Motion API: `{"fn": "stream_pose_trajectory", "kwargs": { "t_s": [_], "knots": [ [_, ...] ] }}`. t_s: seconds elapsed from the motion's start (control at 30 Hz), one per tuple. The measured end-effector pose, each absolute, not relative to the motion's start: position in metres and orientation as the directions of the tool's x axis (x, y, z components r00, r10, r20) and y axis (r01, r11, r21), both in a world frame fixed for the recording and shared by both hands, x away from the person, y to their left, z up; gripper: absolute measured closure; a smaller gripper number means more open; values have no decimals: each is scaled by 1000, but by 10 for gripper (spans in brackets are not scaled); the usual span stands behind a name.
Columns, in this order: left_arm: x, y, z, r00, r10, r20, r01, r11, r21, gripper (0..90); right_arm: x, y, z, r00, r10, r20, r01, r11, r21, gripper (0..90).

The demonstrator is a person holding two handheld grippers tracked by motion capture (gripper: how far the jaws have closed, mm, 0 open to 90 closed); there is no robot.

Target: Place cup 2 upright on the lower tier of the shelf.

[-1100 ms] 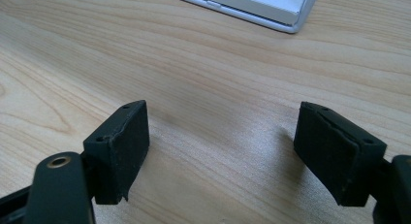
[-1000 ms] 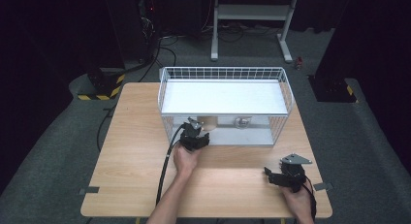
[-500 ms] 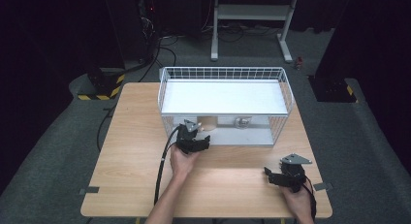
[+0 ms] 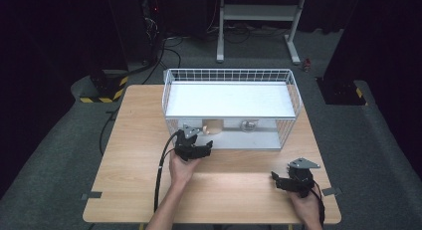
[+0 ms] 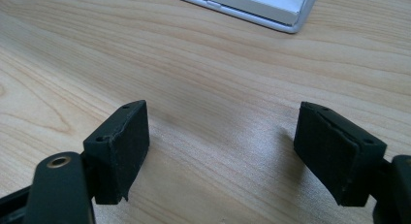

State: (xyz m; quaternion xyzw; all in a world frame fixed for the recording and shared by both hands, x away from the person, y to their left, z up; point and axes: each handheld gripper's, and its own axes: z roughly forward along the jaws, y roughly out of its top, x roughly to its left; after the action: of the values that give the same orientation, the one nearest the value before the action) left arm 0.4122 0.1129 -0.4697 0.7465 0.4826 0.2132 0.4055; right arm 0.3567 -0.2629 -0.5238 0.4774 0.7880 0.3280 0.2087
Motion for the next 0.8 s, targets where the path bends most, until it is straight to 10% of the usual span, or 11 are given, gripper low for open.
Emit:
{"fn": "stream_pose_trajectory", "kwargs": {
  "t_s": [0.8],
  "knots": [
    [379, 139, -463, 460, 881, -108, 545, -184, 818, 207, 357, -263, -524, -458, 889, -15, 615, 329, 716, 206]
  ]
}}
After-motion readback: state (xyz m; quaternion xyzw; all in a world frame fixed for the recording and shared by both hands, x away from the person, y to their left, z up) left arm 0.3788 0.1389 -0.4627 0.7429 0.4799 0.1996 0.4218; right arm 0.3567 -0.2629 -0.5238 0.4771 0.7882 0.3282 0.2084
